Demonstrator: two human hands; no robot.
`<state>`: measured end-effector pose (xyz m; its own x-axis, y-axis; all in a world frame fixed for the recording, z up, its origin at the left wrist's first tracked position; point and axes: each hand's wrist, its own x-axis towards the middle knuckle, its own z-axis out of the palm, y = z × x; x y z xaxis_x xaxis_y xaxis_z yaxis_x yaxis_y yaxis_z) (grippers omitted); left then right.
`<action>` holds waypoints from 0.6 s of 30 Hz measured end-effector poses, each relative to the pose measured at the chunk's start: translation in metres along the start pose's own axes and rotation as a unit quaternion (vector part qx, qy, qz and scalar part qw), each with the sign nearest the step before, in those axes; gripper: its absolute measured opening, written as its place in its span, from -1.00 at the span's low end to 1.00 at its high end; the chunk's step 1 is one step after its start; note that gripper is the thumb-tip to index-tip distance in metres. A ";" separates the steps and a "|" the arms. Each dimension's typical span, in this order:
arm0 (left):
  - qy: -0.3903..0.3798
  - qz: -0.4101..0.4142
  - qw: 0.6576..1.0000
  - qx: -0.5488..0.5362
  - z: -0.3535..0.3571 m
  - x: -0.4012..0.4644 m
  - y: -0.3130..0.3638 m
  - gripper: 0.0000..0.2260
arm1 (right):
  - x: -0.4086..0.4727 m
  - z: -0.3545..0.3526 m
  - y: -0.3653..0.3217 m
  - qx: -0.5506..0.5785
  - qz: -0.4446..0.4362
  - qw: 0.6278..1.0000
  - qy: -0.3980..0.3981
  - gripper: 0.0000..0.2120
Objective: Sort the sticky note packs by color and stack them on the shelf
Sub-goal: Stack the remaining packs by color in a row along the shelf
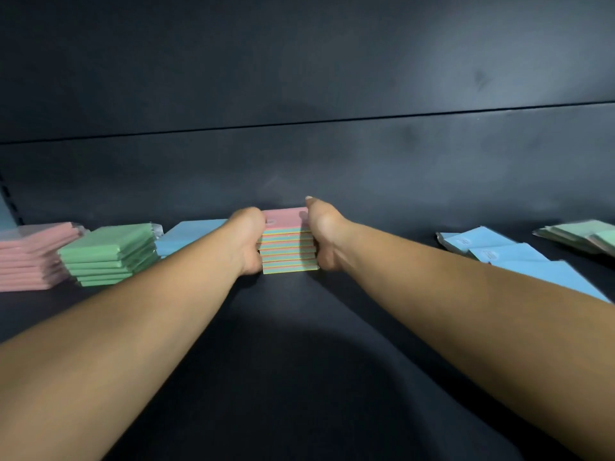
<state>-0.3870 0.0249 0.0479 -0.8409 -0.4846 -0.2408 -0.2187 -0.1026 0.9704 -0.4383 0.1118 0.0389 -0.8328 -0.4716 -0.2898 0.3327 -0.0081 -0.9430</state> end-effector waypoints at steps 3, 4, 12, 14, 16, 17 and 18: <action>0.021 0.010 1.000 -0.014 0.005 0.002 -0.001 -0.71 | 0.004 0.000 0.001 -0.002 -0.007 1.000 0.004 -0.49; 0.025 0.013 0.999 -0.016 0.005 0.002 -0.001 -0.72 | 0.006 0.000 0.000 0.000 -0.009 1.000 0.004 -0.49; 0.018 0.059 0.998 0.001 -0.005 -0.003 -0.005 -0.70 | 0.008 -0.009 0.001 -0.035 -0.037 0.998 0.023 -0.48; 0.040 0.091 0.994 0.036 -0.006 -0.007 -0.005 -0.71 | -0.005 -0.010 -0.001 -0.119 -0.076 0.987 0.083 -0.52; 0.080 0.144 0.978 0.130 -0.009 -0.010 -0.003 -0.73 | -0.025 -0.015 -0.004 -0.243 -0.120 0.953 0.139 -0.52; 0.103 0.180 0.957 0.203 -0.013 -0.010 -0.002 -0.70 | -0.033 -0.021 -0.007 -0.305 -0.137 0.929 0.160 -0.52; 0.121 0.219 0.925 0.284 -0.017 -0.015 -0.001 -0.66 | -0.041 -0.028 -0.009 -0.364 -0.150 0.902 0.177 -0.52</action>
<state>-0.3659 0.0179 0.0512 -0.7897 -0.5593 0.2519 -0.1658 0.5900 0.7902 -0.4195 0.1562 0.0543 -0.9691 -0.2319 0.0836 -0.2021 0.5534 -0.8080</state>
